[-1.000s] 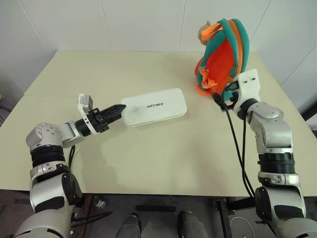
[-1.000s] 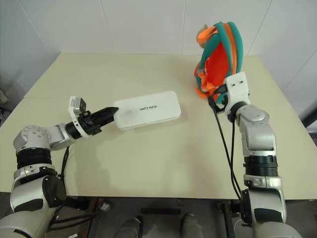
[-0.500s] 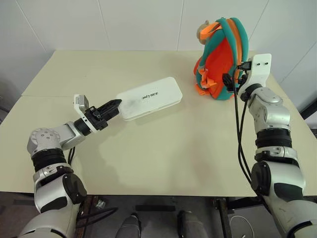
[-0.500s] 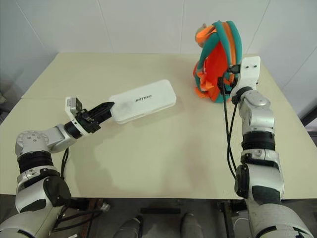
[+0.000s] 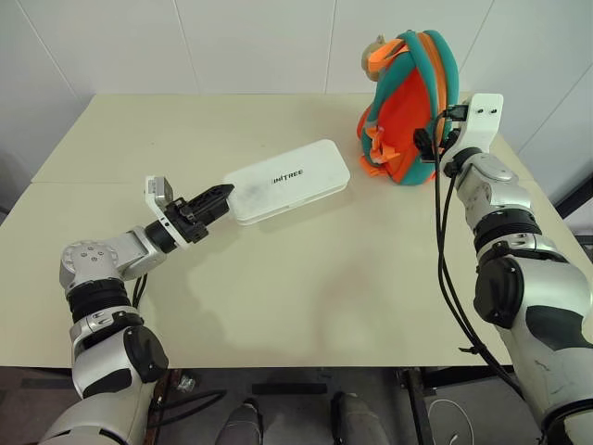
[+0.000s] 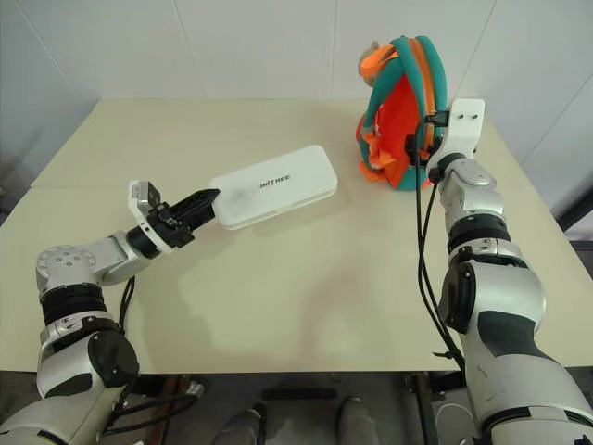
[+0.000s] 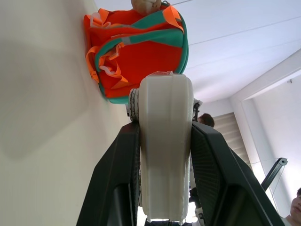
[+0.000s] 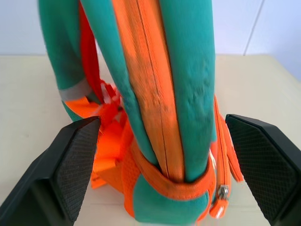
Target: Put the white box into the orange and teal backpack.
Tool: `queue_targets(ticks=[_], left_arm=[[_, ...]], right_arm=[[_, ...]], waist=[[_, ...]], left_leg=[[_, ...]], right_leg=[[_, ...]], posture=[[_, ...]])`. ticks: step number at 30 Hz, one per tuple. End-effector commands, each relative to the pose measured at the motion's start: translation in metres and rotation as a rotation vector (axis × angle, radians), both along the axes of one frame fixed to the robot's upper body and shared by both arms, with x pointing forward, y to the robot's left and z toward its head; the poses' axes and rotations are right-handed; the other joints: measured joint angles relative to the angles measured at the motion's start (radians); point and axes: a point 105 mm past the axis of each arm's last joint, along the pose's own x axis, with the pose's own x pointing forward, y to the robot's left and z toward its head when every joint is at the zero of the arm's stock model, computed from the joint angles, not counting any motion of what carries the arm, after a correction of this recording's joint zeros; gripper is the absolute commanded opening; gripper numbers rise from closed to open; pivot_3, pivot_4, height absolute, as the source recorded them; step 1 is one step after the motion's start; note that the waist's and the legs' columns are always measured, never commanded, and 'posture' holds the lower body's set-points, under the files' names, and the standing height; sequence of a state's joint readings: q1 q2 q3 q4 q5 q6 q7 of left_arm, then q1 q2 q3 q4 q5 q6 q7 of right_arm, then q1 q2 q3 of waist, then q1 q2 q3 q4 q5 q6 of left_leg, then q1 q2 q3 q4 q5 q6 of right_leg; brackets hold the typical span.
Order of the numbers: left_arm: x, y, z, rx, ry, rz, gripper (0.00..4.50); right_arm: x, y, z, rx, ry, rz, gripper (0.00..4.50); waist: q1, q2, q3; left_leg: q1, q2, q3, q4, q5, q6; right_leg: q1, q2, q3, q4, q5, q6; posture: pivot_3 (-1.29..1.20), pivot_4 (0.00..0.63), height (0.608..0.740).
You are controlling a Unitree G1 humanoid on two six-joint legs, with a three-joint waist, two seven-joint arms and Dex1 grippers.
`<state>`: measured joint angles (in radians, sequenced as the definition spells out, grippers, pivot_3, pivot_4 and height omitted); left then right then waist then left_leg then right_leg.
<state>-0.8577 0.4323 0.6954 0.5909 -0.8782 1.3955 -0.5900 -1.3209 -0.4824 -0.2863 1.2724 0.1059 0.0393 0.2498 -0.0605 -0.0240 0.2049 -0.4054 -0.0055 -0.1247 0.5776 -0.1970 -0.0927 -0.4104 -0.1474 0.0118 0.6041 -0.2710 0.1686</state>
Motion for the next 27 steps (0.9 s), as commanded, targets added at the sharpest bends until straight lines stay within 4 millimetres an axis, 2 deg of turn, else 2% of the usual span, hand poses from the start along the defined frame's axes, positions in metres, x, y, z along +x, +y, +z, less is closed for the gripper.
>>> queue_targets(ticks=[1, 9, 11, 21, 27], left_arm=[[-0.005, 0.0, 0.015, -0.013, -0.066, -0.017, 1.23], [-0.007, 0.0, 0.013, 0.001, -0.062, -0.019, 1.23], [-0.007, 0.001, 0.013, 0.004, -0.063, -0.017, 1.23], [-0.005, 0.003, 0.013, 0.017, -0.06, -0.012, 1.23], [-0.001, 0.006, 0.014, 0.028, -0.059, -0.001, 1.23]], right_arm=[[-0.002, -0.004, 0.027, 0.025, -0.085, -0.023, 3.19], [-0.001, 0.001, 0.03, 0.015, -0.095, -0.001, 0.42], [-0.002, 0.001, 0.033, 0.029, -0.102, -0.002, 0.0], [-0.005, 0.003, 0.045, 0.027, -0.146, 0.028, 0.0], [-0.016, -0.001, 0.052, 0.04, -0.174, 0.028, 0.0]], waist=[[0.0, 0.0, 0.0], [0.0, 0.0, 0.0], [0.0, 0.0, 0.0], [0.0, 0.0, 0.0], [0.001, 0.0, 0.0]], left_leg=[[0.0, 0.0, 0.0, 0.0, 0.0, 0.0], [0.0, 0.0, 0.0, 0.0, 0.0, 0.0], [0.0, 0.0, 0.0, 0.0, 0.0, 0.0], [0.0, 0.0, 0.0, 0.0, 0.0, 0.0], [-0.001, 0.0, 0.0, -0.001, 0.0, 0.0]], right_leg=[[0.0, 0.0, 0.0, 0.0, 0.0, 0.0], [0.0, 0.0, 0.0, 0.0, 0.0, 0.0], [0.0, 0.0, 0.0, 0.0, 0.0, 0.0], [0.0, 0.0, 0.001, 0.0, 0.0, 0.0], [-0.001, 0.0, 0.001, 0.0, -0.001, 0.001]], posture=[[0.0, 0.15, 0.74], [0.0, 0.15, 0.74], [0.0, 0.15, 0.74], [0.0, 0.15, 0.74], [0.0, 0.15, 0.74]])
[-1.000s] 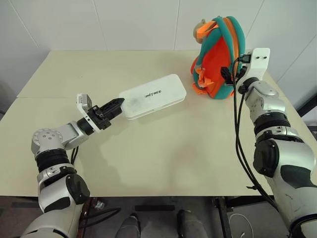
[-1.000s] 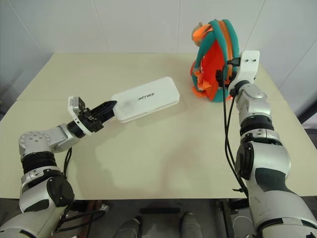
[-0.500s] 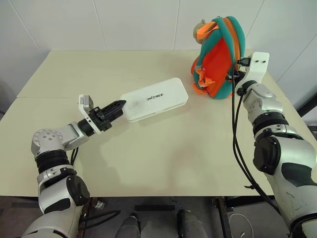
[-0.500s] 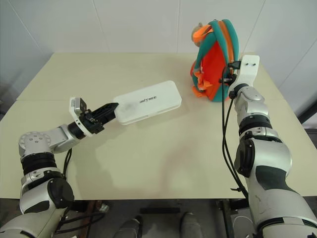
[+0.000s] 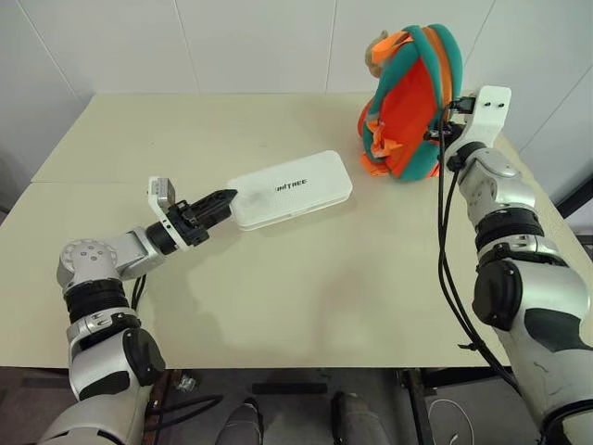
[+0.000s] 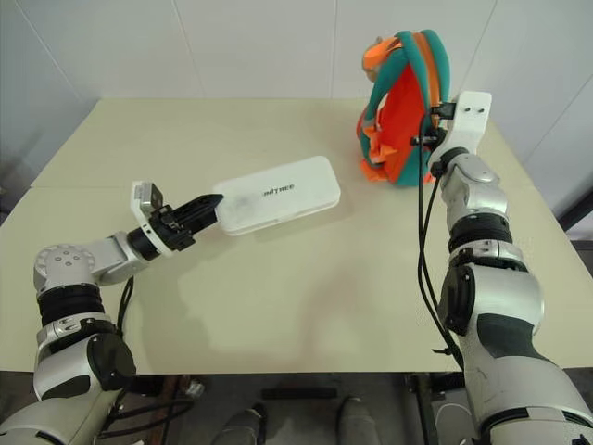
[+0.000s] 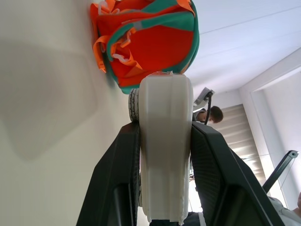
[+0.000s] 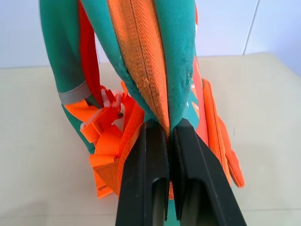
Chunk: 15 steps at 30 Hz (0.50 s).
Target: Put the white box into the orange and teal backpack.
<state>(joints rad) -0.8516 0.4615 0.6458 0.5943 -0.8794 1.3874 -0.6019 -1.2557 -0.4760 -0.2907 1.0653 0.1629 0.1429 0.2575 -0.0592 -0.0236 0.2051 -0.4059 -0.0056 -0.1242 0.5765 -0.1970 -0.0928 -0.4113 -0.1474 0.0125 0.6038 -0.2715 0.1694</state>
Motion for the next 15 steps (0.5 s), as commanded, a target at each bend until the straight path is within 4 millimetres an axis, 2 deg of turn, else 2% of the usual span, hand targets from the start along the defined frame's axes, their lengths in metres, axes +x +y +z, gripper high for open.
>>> queue_targets(ticks=[1, 4, 15], left_arm=[[0.001, 0.006, 0.017, -0.016, -0.065, 0.005, 1.23], [0.002, 0.007, 0.017, -0.01, -0.067, 0.01, 1.23], [0.007, 0.007, 0.018, 0.007, -0.06, -0.009, 1.23]], right_arm=[[-0.013, -0.001, 0.037, 0.01, -0.126, 0.005, 0.0], [-0.027, 0.004, 0.035, 0.002, -0.136, 0.026, 0.0], [-0.102, 0.035, -0.008, 0.06, -0.088, 0.121, 0.0]], waist=[[0.0, 0.0, 0.0], [0.001, 0.0, 0.0], [0.009, 0.0, 0.0]], left_leg=[[0.0, 0.0, 0.0, 0.0, 0.0, 0.0], [-0.001, 0.0, 0.0, 0.0, 0.0, 0.0], [0.0, 0.0, 0.0, 0.003, 0.0, 0.0]], right_leg=[[0.0, 0.0, 0.0, 0.0, 0.0, 0.0], [-0.001, 0.0, 0.0, 0.0, 0.0, 0.0], [-0.002, 0.0, 0.001, 0.005, 0.0, 0.0]], posture=[[0.0, 0.15, 0.74], [0.0, 0.15, 0.74], [0.0, 0.15, 0.74]])
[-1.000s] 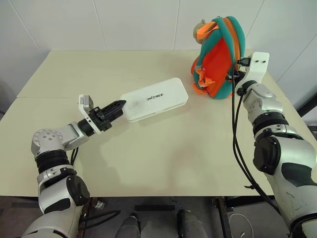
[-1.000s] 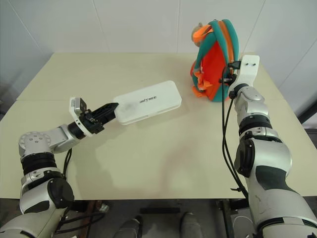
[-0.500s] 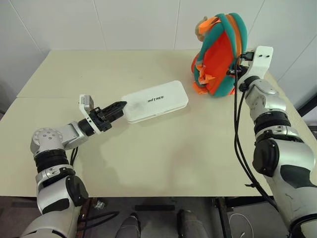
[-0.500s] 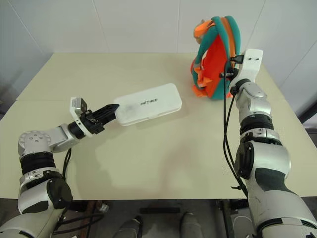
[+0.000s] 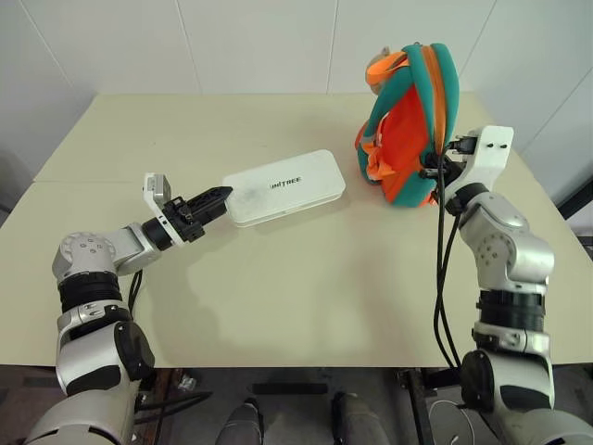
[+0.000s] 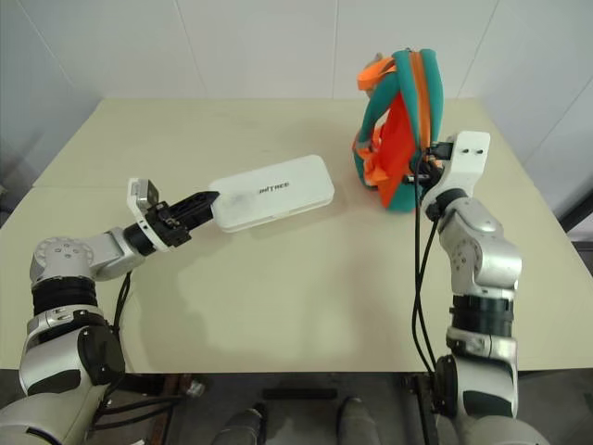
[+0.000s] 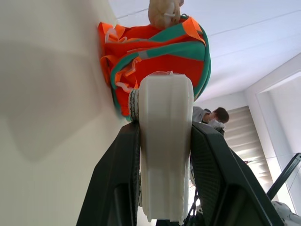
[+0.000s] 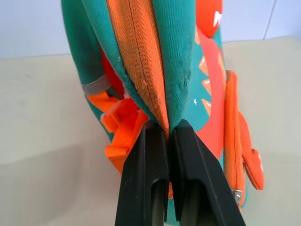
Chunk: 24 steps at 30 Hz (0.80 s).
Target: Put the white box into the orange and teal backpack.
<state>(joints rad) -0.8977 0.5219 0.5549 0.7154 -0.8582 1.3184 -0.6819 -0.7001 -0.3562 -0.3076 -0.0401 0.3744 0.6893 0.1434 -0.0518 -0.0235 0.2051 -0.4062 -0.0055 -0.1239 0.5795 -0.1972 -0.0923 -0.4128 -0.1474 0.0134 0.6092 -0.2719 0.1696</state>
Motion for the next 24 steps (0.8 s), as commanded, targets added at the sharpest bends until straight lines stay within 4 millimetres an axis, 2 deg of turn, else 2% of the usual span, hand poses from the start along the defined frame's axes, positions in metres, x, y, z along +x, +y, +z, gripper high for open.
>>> queue_targets(ticks=[1, 5, 11, 24], left_arm=[[-0.001, 0.003, 0.016, -0.006, -0.056, -0.013, 1.23], [-0.001, 0.003, 0.014, 0.013, -0.046, -0.029, 1.23], [-0.001, 0.006, 0.013, 0.038, -0.038, -0.035, 1.23], [-0.007, 0.011, 0.005, 0.153, -0.008, -0.085, 1.23]], right_arm=[[-0.029, 0.005, 0.021, 0.039, -0.089, 0.02, 0.0], [-0.046, 0.009, 0.008, 0.052, -0.054, 0.024, 0.0], [-0.06, 0.007, -0.002, 0.042, -0.003, 0.031, 0.0], [-0.072, 0.0, -0.013, -0.059, 0.083, 0.104, 0.0]], waist=[[0.002, 0.0, 0.0], [0.003, 0.0, 0.0], [0.008, 0.0, 0.0], [0.024, 0.0, 0.0]], left_leg=[[0.0, 0.0, 0.0, 0.0, 0.0, 0.001], [0.0, 0.0, 0.0, 0.001, -0.002, 0.003], [0.001, 0.0, 0.0, 0.002, -0.002, 0.004], [0.001, 0.0, 0.0, 0.001, -0.002, 0.005]], right_leg=[[0.0, 0.0, 0.0, 0.0, 0.0, 0.0], [0.0, 0.0, 0.0, 0.0, 0.0, 0.0], [0.0, 0.0, 0.0, 0.0, 0.0, -0.001], [0.0, 0.0, 0.0, -0.003, 0.0, -0.001]], posture=[[0.0, 0.15, 0.74], [0.0, 0.15, 0.74], [0.0, 0.15, 0.74], [0.0, 0.15, 0.74]])
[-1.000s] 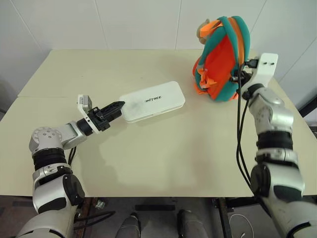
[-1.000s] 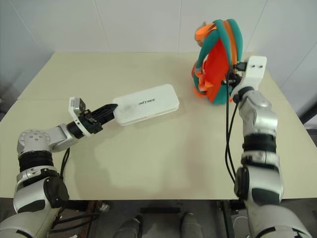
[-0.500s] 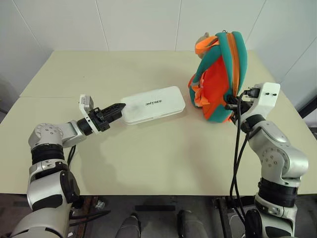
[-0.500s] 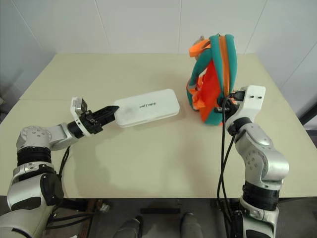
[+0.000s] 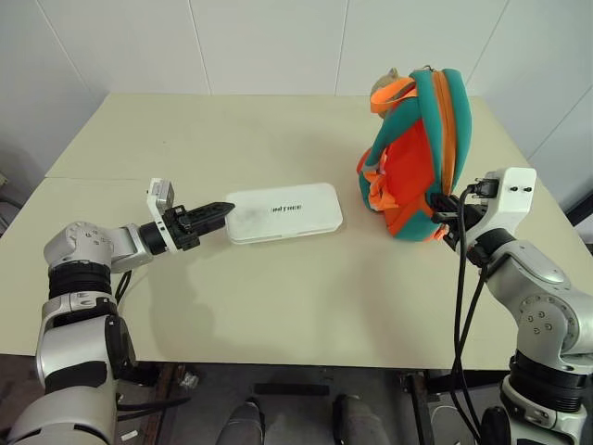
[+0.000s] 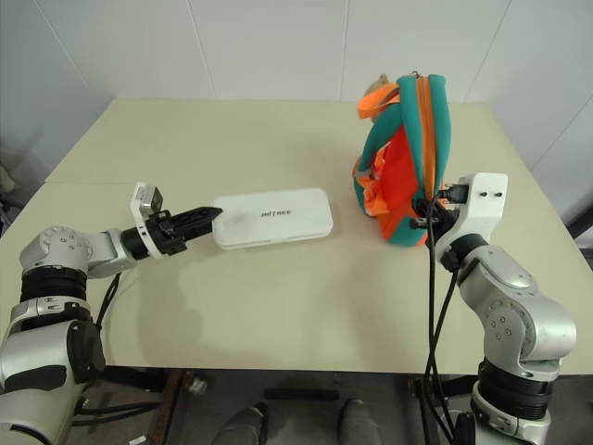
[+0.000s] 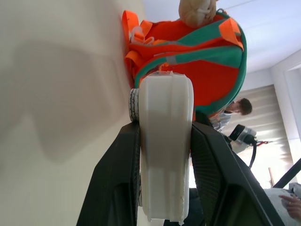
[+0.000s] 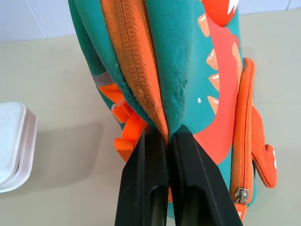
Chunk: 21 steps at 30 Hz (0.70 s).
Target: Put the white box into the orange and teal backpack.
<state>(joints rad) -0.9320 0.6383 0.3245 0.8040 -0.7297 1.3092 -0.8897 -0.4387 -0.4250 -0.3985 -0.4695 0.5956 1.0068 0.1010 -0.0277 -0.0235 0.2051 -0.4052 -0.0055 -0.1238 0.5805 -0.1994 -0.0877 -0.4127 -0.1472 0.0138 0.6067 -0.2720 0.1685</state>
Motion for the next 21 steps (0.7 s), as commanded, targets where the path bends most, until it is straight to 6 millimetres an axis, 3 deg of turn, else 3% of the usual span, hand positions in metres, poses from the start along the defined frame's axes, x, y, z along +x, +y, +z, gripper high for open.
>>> queue_targets(ticks=[1, 14, 21], left_arm=[[-0.001, 0.005, 0.021, -0.019, -0.066, -0.012, 1.23], [0.0, 0.004, 0.022, -0.019, -0.066, -0.018, 1.23], [0.005, -0.002, 0.025, -0.017, -0.074, -0.025, 1.23]], right_arm=[[-0.011, 0.003, 0.009, -0.031, -0.031, 0.047, 0.0], [-0.034, 0.003, 0.01, -0.031, -0.028, 0.076, 0.0], [-0.052, 0.004, 0.0, -0.029, 0.013, 0.102, 0.0]], waist=[[0.0, 0.0, 0.0], [0.001, 0.0, 0.0], [0.002, 0.0, 0.0]], left_leg=[[0.0, 0.0, 0.0, 0.0, 0.0, 0.0], [0.0, 0.0, 0.0, 0.0, 0.0, 0.001], [-0.001, 0.0, 0.0, 0.0, -0.001, 0.001]], right_leg=[[0.0, 0.0, 0.0, 0.0, 0.0, 0.0], [0.0, 0.0, 0.0, -0.001, 0.0, 0.0], [0.0, 0.0, -0.001, -0.002, 0.0, 0.0]], posture=[[0.0, 0.15, 0.74], [0.0, 0.15, 0.74], [0.0, 0.15, 0.74]])
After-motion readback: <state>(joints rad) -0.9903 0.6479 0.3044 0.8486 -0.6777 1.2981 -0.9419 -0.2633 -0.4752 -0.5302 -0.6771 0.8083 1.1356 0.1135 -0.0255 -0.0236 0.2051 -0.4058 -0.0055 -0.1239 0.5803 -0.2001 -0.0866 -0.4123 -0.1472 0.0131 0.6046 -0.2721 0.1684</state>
